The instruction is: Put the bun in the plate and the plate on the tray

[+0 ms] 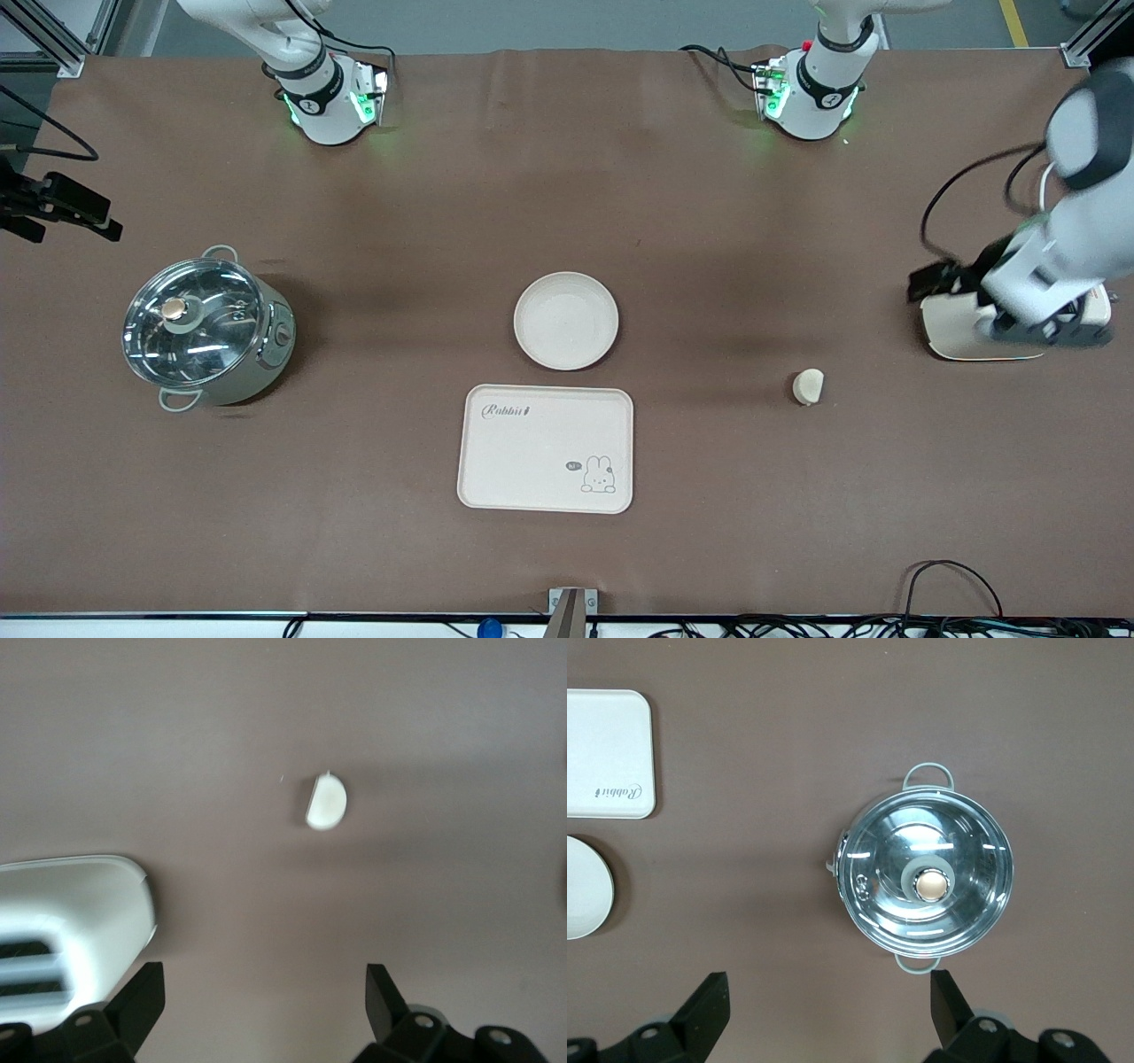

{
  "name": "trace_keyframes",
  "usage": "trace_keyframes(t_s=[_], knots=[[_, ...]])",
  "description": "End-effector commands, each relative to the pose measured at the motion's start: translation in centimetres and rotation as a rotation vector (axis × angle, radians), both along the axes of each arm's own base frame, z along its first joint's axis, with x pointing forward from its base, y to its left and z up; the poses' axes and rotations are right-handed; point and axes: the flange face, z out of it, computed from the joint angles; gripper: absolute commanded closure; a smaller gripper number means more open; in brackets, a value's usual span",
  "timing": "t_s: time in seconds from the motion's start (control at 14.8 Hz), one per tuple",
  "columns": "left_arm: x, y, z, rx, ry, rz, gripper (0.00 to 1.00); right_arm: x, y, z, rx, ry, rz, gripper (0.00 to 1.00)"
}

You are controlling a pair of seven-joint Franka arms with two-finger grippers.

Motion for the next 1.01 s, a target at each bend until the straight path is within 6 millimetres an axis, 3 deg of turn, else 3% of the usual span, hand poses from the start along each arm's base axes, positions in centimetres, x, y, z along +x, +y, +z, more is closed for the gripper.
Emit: trace_keyframes(t_s=[0.0, 0.27, 0.4, 0.54, 0.67, 0.94], knots=[[3.1, -2.2, -6.4, -0.019, -0.014, -0.012, 0.00, 0.5, 1.1, -0.4, 0.009, -0.013, 0.019, 0.00], [3.9, -6.4, -15.7, -0.012, -0.008, -0.069, 0.00, 3.5, 4.0, -3.8, -0.004, -0.018, 0.061, 0.00], [3.1, -8.8, -18.9, -0.005, -0.016, -0.081, 0.00, 5.5, 6.0, -6.2, -0.013, -0.020, 0.087, 0.00], [2.9, -9.1, -21.8, 0.013, -0.016, -0.104, 0.01, 7.2, 7.6, -7.9, -0.017, -0.041, 0.103, 0.00], [2.8, -8.8, -23.7, 0.053, -0.016, -0.146, 0.11, 8.4, 9.6, -10.0, 0.032, -0.031, 0.114, 0.00], [2.7, -8.2, -24.2, 0.060, -0.008, -0.161, 0.45, 9.7, 11.0, -13.1, 0.140, -0.009, 0.091, 0.00]])
